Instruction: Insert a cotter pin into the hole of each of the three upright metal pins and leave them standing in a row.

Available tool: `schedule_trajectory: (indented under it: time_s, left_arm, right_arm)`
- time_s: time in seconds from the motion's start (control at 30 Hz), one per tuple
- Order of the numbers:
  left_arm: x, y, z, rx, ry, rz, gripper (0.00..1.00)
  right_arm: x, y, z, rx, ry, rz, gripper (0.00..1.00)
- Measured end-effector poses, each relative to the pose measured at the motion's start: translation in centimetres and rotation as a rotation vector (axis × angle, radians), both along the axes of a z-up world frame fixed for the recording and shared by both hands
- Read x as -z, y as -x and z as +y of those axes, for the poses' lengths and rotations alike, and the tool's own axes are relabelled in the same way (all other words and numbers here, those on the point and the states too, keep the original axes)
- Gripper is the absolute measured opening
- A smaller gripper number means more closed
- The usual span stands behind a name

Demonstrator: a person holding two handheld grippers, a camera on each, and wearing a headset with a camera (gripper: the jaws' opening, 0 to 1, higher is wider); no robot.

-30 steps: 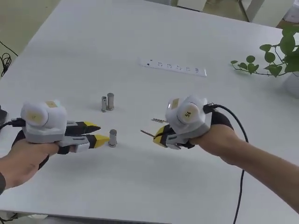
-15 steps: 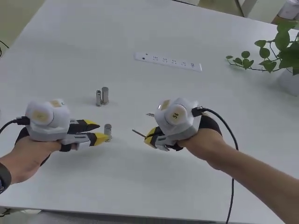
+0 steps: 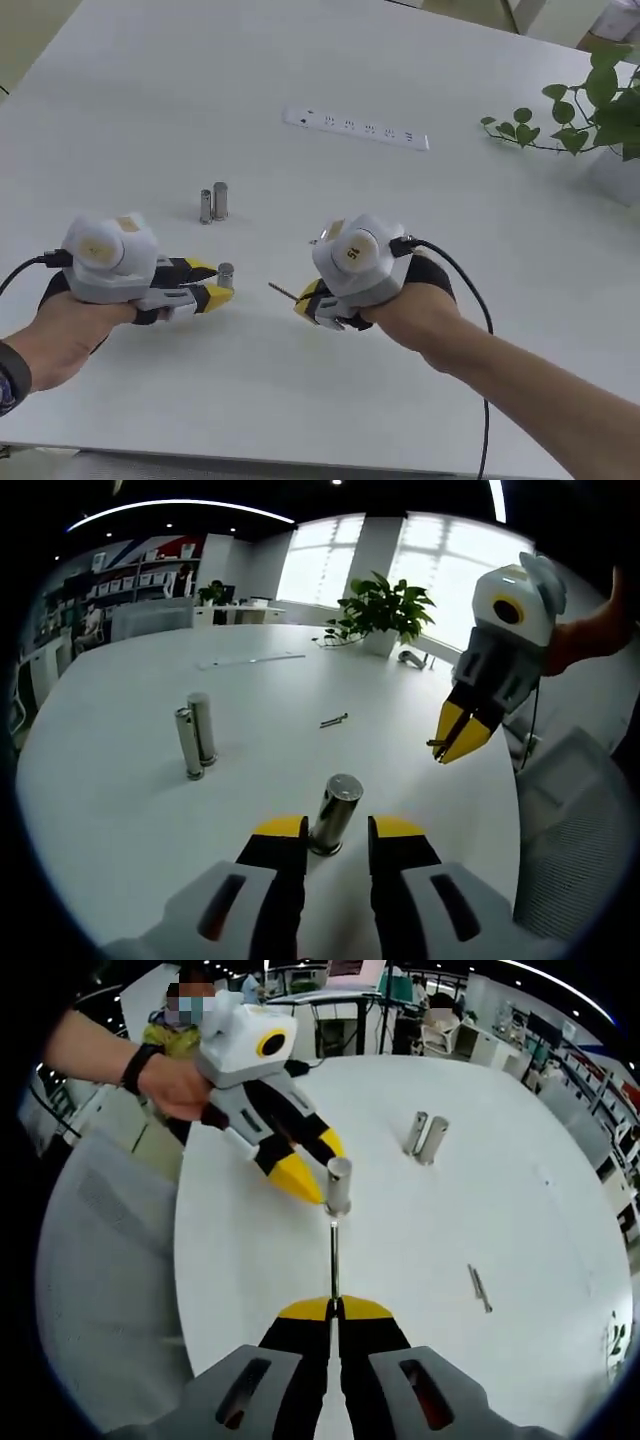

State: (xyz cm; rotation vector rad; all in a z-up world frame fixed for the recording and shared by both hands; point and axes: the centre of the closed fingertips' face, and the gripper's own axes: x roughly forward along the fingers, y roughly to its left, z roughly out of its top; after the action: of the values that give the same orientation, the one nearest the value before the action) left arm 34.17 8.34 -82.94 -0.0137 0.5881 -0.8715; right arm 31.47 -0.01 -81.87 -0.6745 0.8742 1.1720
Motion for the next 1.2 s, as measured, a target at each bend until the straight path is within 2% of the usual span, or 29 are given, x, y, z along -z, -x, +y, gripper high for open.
schedule_trajectory:
  time_s: [0.43,1.2]
  left_arm:
    - [0.1,-0.5,-0.3,-0.009,0.000,-0.013,0.15]
    - [0.3,-0.7,-0.6,-0.070,-0.054,-0.057,0.12]
  right_arm:
    - [0.7,-0.1,0.5,0.024,0.004,0.013,0.02]
    - [1.9,-0.4,2.2,0.098,0.031,0.042,0.02]
